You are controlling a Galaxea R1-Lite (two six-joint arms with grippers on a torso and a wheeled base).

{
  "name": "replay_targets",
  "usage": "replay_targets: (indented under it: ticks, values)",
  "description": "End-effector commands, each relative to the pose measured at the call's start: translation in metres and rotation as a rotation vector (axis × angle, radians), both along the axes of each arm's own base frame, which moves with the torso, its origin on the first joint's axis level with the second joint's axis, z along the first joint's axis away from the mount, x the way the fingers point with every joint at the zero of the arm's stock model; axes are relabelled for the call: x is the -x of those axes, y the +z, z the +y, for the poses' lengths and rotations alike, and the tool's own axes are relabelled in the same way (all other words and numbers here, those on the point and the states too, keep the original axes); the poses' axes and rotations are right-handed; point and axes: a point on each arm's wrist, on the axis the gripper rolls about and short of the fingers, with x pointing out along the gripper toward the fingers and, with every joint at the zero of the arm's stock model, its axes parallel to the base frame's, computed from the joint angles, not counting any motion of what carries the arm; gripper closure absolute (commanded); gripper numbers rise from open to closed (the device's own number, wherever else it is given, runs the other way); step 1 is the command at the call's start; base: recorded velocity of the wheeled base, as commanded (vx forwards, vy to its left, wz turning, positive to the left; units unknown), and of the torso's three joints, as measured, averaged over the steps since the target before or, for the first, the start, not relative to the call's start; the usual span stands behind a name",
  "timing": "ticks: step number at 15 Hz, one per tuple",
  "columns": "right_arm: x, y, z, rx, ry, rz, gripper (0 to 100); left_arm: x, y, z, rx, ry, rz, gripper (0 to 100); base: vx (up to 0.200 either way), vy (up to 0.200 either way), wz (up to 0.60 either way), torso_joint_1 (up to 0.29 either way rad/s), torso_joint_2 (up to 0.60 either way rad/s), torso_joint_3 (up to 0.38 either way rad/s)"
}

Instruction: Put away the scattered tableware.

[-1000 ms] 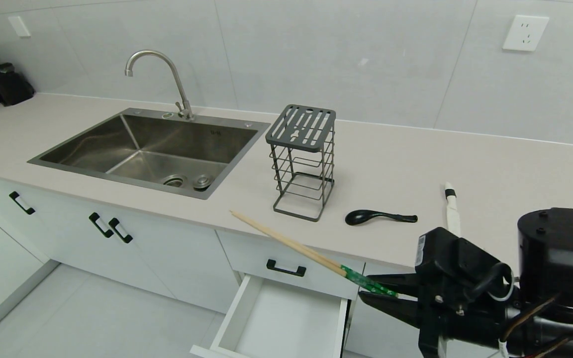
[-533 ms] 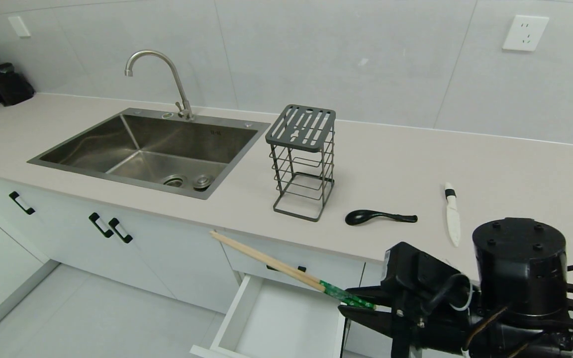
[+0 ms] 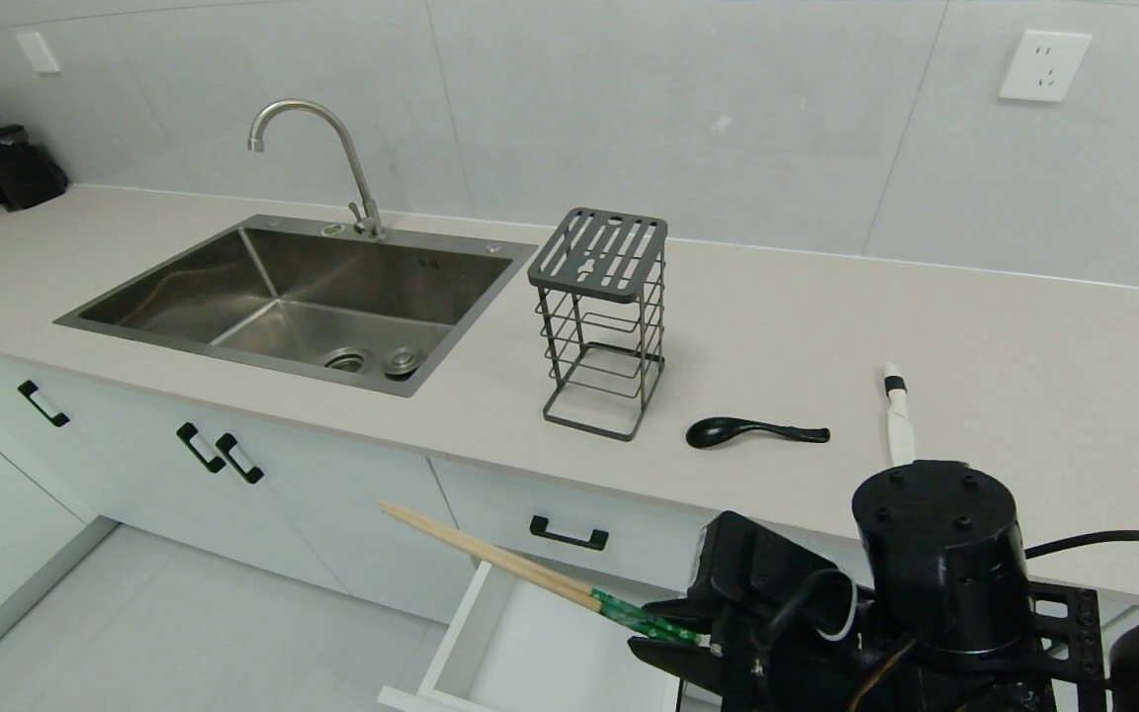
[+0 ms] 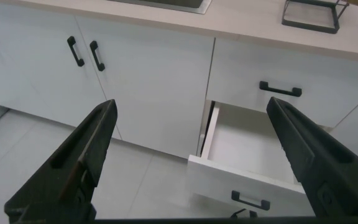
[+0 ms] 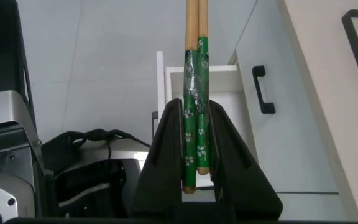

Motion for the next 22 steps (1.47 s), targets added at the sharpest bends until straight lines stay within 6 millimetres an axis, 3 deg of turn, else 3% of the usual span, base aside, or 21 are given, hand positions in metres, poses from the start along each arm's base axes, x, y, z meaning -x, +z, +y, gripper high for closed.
replay_targets:
  ticks: [1,5,8,10,14,16,19,22]
  values:
    - [0.002,0.009,-0.003,-0.045,-0.031,0.008,100,0.000,0.000,0.000,0.000,0.001,0.000,0,0.000,0.000,0.00,0.000,0.00,0.000]
    - [-0.001,0.005,-0.005,-0.028,-0.108,0.014,100,0.000,0.000,0.000,0.000,0.001,0.000,0,0.000,0.000,0.00,0.000,0.00,0.000]
    - [0.005,-0.014,-0.024,0.073,-0.179,0.060,100,0.000,0.000,0.000,0.000,0.001,0.000,0,0.000,0.000,0.00,0.000,0.00,0.000]
    - [-0.005,-0.015,-0.030,0.095,-0.217,0.079,100,0.000,0.000,0.000,0.000,0.001,0.000,0,0.000,0.000,0.00,0.000,0.00,0.000]
    - [-0.013,-0.013,0.009,0.104,-0.146,0.059,100,0.000,0.000,0.000,0.002,0.001,0.000,0,0.000,0.000,0.00,0.000,0.00,0.000]
    - [-0.019,-0.013,0.018,0.131,-0.101,0.000,100,0.000,0.000,0.000,0.002,0.001,0.000,0,0.000,0.000,0.00,0.000,0.00,0.000]
    - [-0.008,-0.018,0.032,0.172,-0.036,-0.057,100,0.000,0.000,0.000,0.000,0.001,0.000,0,0.000,0.000,0.00,0.000,0.00,0.000]
    - [-0.011,-0.013,0.050,0.128,-0.047,-0.044,100,0.000,0.000,0.000,0.000,0.001,0.000,0,0.000,0.000,0.00,0.000,0.00,0.000]
